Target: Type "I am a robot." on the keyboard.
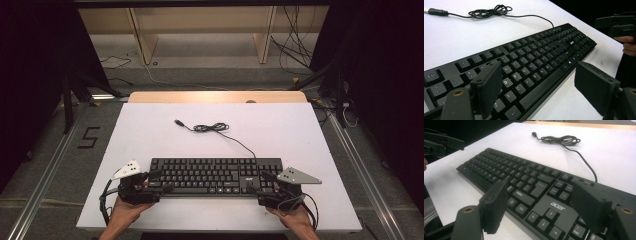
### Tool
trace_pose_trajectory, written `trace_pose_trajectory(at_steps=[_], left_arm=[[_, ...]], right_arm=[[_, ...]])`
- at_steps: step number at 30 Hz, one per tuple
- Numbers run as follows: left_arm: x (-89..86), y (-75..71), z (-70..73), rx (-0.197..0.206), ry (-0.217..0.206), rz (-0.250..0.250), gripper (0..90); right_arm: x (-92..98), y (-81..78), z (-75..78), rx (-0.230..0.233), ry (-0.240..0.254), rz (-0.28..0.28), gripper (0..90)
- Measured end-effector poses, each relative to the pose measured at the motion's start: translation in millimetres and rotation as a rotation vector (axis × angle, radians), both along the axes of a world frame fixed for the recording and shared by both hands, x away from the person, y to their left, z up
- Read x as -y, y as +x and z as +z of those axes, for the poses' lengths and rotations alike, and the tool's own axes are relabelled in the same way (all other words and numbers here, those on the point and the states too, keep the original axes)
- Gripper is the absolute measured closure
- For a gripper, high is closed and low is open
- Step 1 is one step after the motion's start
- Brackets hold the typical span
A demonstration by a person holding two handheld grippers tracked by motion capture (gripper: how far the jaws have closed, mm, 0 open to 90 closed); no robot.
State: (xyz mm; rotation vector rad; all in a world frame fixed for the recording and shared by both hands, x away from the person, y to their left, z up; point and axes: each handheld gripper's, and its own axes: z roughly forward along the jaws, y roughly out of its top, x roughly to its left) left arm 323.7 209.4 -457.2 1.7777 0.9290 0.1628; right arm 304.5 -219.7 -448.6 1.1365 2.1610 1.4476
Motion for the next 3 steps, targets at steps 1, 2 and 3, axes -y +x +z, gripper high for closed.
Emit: trace_pose_trajectory(at_steps=[1,2,3], left_arm=[[0.0,0.1,0.1,0.001,0.0,0.001,22.0],[-0.2,0.1,0.1,0.002,0.0,0.001,22.0],[-0.3,0.2,0.2,0.001,0.001,0.001,22.0]], right_arm=[[0.0,0.0,0.1,0.0,0.001,0.0,30.4],[0.0,0.0,0.1,0.001,0.0,0.0,30.4],[0.1,-0.1,0.3,0.001,0.0,-0.001,30.4]])
